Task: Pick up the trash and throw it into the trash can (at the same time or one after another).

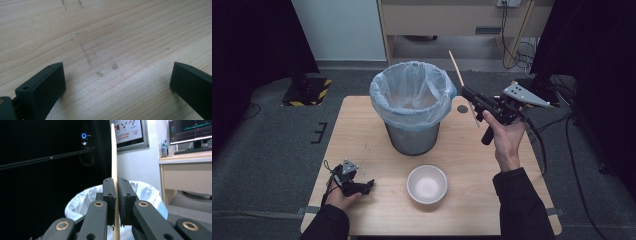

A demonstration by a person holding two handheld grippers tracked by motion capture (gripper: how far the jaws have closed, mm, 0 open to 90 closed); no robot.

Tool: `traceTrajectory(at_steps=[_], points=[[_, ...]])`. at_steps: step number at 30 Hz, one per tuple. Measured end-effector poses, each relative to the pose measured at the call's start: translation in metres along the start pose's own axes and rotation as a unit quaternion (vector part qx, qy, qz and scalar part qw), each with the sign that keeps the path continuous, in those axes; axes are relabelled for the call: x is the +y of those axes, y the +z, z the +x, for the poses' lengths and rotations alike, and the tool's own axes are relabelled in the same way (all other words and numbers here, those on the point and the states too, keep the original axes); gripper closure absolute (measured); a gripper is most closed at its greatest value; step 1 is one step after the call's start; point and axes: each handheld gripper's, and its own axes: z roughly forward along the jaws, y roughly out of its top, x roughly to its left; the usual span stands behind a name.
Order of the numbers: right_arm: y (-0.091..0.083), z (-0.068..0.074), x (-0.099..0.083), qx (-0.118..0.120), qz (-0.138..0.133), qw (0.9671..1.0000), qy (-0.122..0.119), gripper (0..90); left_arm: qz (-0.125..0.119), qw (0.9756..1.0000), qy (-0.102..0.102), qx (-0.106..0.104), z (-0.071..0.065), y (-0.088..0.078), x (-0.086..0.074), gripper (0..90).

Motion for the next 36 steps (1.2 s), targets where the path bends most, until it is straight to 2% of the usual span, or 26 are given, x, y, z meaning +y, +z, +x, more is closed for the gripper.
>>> traceTrajectory(at_steps=[9,17,22,23,33,36], points=[[0.031,0.001,0.018,0.004,-0.020,0.9998,-0.001,85.7,0.000,1.0000,0.000,0.000,0.000,0.000,0.000,0.0],[0.059,0.001,0.025,0.005,-0.018,0.9998,-0.006,85.7,0.000,1.0000,0.000,0.000,0.000,0.000,0.000,0.0],[0.072,0.002,0.026,0.007,-0.016,0.9998,-0.007,85.7,-0.002,1.0000,-0.002,0.000,0.000,0.000,0.000,0.0],[0.077,0.001,0.025,0.010,-0.020,0.9998,0.000,85.7,-0.002,1.0000,-0.002,0.000,0.000,0.000,0.000,0.0],[0.103,-0.004,0.018,0.004,-0.019,0.9998,0.008,85.7,-0.002,1.0000,-0.001,0.000,0.000,0.000,0.000,0.0],[0.110,-0.003,0.017,0.003,-0.013,0.9999,0.001,85.7,-0.002,1.0000,-0.001,0.000,0.000,0.000,0.000,0.0]])
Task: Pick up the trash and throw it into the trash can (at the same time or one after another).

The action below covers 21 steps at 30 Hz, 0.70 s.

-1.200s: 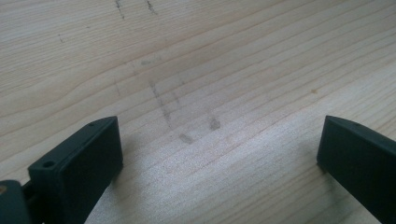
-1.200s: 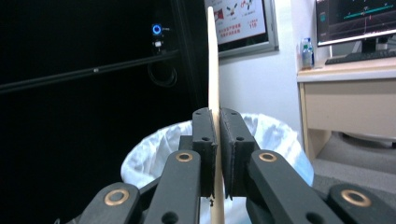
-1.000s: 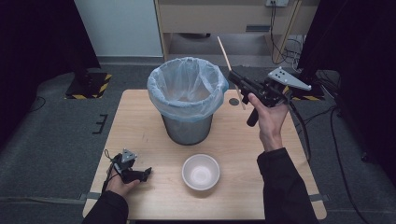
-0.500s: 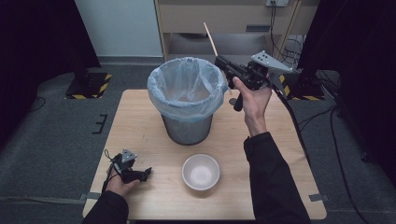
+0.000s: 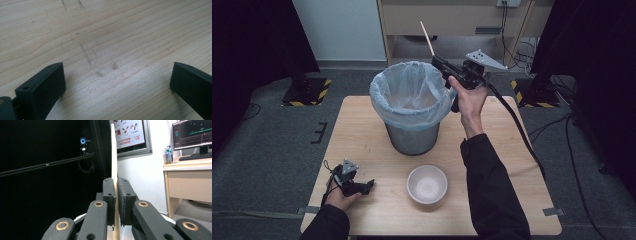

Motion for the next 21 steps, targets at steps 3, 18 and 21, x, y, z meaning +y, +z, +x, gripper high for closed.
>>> traceTrajectory(at_steps=[3,18,21], points=[[0.007,0.001,-0.001,-0.001,0.002,1.0000,0.001,85.7,0.000,1.0000,0.000,0.000,0.000,0.000,0.000,0.0],[0.037,-0.003,-0.012,-0.015,0.027,0.9995,0.011,85.0,0.000,1.0000,0.000,0.000,0.000,0.000,0.000,0.0],[0.041,-0.006,-0.013,-0.014,0.035,0.9992,0.015,75.3,0.000,1.0000,0.000,0.000,0.000,0.000,0.000,0.0]])
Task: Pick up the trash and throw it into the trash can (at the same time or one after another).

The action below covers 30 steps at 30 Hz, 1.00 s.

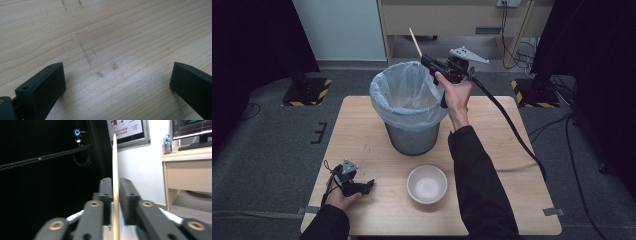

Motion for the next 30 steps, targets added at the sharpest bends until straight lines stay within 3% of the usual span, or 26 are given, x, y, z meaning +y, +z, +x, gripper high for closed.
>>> traceTrajectory(at_steps=[5,11,15,21,23,24,25,26,30], points=[[-0.007,0.000,0.005,-0.003,0.003,0.9999,-0.010,67.7,0.000,1.0000,0.001,0.000,0.000,0.000,0.000,0.0],[-0.032,-0.002,0.020,-0.007,-0.014,0.9998,-0.010,59.5,0.001,1.0000,0.002,0.000,0.000,0.000,0.000,0.0],[-0.051,-0.005,0.023,-0.004,-0.007,0.9999,-0.013,52.6,0.001,1.0000,0.002,0.000,0.000,0.000,0.000,0.0],[-0.090,-0.008,0.013,0.005,0.010,0.9995,-0.028,48.2,0.002,1.0000,0.002,0.000,0.000,0.000,0.000,0.0],[-0.096,-0.008,0.011,0.006,0.013,0.9994,-0.032,47.9,0.002,1.0000,0.002,0.000,0.000,0.000,0.000,0.0],[-0.108,-0.007,0.006,0.009,0.017,0.9993,-0.033,47.3,0.002,1.0000,0.002,0.000,0.000,0.000,0.000,0.0],[-0.108,-0.007,0.006,0.009,0.017,0.9993,-0.033,47.3,0.002,1.0000,0.002,0.000,0.000,0.000,0.000,0.0],[-0.119,-0.006,0.002,0.008,0.024,0.9990,-0.037,46.9,0.002,1.0000,0.002,0.000,0.000,0.000,0.000,0.0],[-0.139,-0.004,-0.010,0.003,0.033,0.9989,-0.032,45.2,0.002,1.0000,0.002,0.000,0.000,0.000,0.000,0.0]])
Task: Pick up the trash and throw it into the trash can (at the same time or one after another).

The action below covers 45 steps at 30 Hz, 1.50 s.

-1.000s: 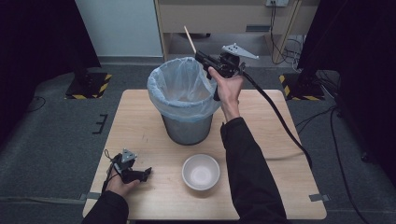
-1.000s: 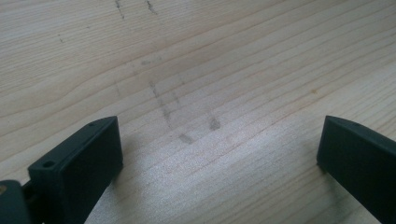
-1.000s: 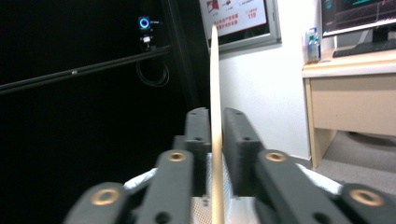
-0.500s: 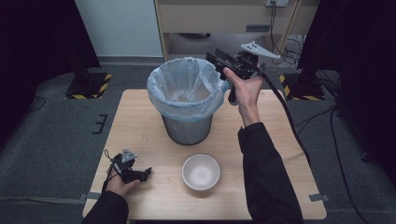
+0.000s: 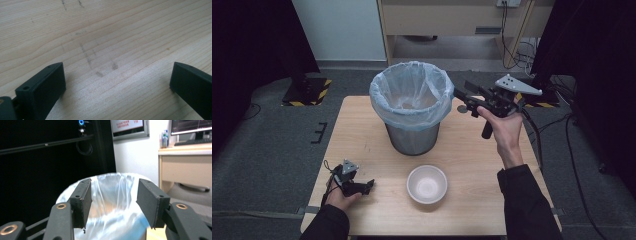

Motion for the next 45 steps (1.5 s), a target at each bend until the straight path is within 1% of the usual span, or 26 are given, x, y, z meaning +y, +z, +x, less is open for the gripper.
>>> traceTrajectory(at_steps=[5,8,9,10,11,12,13,14,17,19,20,21,30,32,33,35,36,37,38,39,40,41,42,43,44,45], points=[[-0.014,0.004,-0.017,0.011,0.012,0.9999,0.001,43.3,0.000,1.0000,0.000,0.000,0.000,0.000,0.000,0.0],[-0.022,0.009,-0.038,0.021,0.027,0.9994,0.001,41.7,0.000,1.0000,0.000,0.000,0.000,0.000,0.000,0.0],[-0.022,0.009,-0.038,0.021,0.027,0.9994,0.001,41.7,0.000,1.0000,0.000,0.000,0.000,0.000,0.000,0.0],[-0.024,0.010,-0.049,0.023,0.035,0.9991,0.000,41.5,0.000,1.0000,0.000,0.000,0.000,0.000,0.000,0.0],[-0.024,0.010,-0.049,0.023,0.035,0.9991,0.000,41.5,0.000,1.0000,0.000,0.000,0.000,0.000,0.000,0.0],[-0.025,0.011,-0.059,0.024,0.044,0.9987,0.000,41.4,0.000,1.0000,0.000,0.000,0.000,0.000,0.000,0.0],[-0.025,0.011,-0.059,0.024,0.044,0.9987,0.000,41.4,0.001,1.0000,0.000,0.000,0.000,0.000,0.000,0.0],[-0.025,0.011,-0.070,0.024,0.053,0.9983,-0.001,41.3,0.000,1.0000,0.000,0.000,0.000,0.000,0.000,0.0],[-0.026,0.010,-0.080,0.023,0.062,0.9978,0.004,41.2,0.000,1.0000,0.000,0.000,0.000,0.000,0.000,0.0],[-0.027,0.007,-0.093,0.021,0.070,0.9973,0.010,40.8,0.000,1.0000,0.000,0.000,0.000,0.000,0.000,0.0],[-0.027,0.007,-0.093,0.021,0.070,0.9973,0.010,40.8,0.000,1.0000,0.000,0.000,0.000,0.000,0.000,0.0],[-0.027,0.005,-0.101,0.017,0.080,0.9966,0.012,40.4,0.000,1.0000,0.000,0.000,0.000,0.000,0.000,0.0],[-0.023,0.001,-0.125,0.005,0.118,0.9929,0.008,40.1,0.001,1.0000,0.000,0.000,0.000,0.000,0.000,0.0],[-0.020,0.000,-0.136,0.002,0.136,0.9907,0.005,41.0,0.001,1.0000,0.000,0.000,0.000,0.000,0.000,0.0],[-0.020,0.000,-0.136,0.002,0.136,0.9907,0.005,41.0,0.000,1.0000,0.000,0.000,0.000,0.000,0.000,0.0],[-0.016,0.001,-0.150,0.004,0.160,0.9871,0.003,41.5,0.001,1.0000,0.000,0.000,0.000,0.000,0.000,0.0],[-0.016,0.001,-0.150,0.004,0.160,0.9871,0.003,41.5,0.000,1.0000,0.000,0.000,0.000,0.000,0.000,0.0],[-0.014,0.002,-0.155,0.006,0.168,0.9857,0.002,41.6,0.000,1.0000,0.000,0.000,0.000,0.000,0.000,0.0],[-0.010,0.003,-0.164,0.010,0.185,0.9827,0.000,42.2,0.000,1.0000,0.000,0.000,0.000,0.000,0.000,0.0],[-0.010,0.003,-0.164,0.010,0.185,0.9827,0.000,42.2,0.000,1.0000,0.000,0.000,0.000,0.000,0.000,0.0],[-0.007,0.003,-0.172,0.011,0.199,0.9800,-0.001,42.6,0.001,1.0000,0.000,0.000,0.000,0.000,0.000,0.0],[-0.007,0.003,-0.172,0.011,0.199,0.9800,-0.001,42.6,0.001,1.0000,0.000,0.000,0.000,0.000,0.000,0.0],[-0.003,0.006,-0.180,0.013,0.215,0.9765,-0.010,42.8,0.000,1.0000,0.000,0.000,0.000,0.000,0.000,0.0],[-0.002,0.007,-0.184,0.015,0.221,0.9751,-0.009,43.0,0.001,1.0000,0.000,0.000,0.000,0.000,0.000,0.0],[-0.002,0.007,-0.184,0.015,0.221,0.9751,-0.009,43.0,0.001,1.0000,0.000,0.000,0.000,0.000,0.000,0.0],[0.001,0.010,-0.190,0.020,0.228,0.9734,-0.010,43.9,0.000,1.0000,0.000,0.000,0.000,0.000,0.000,0.0]])
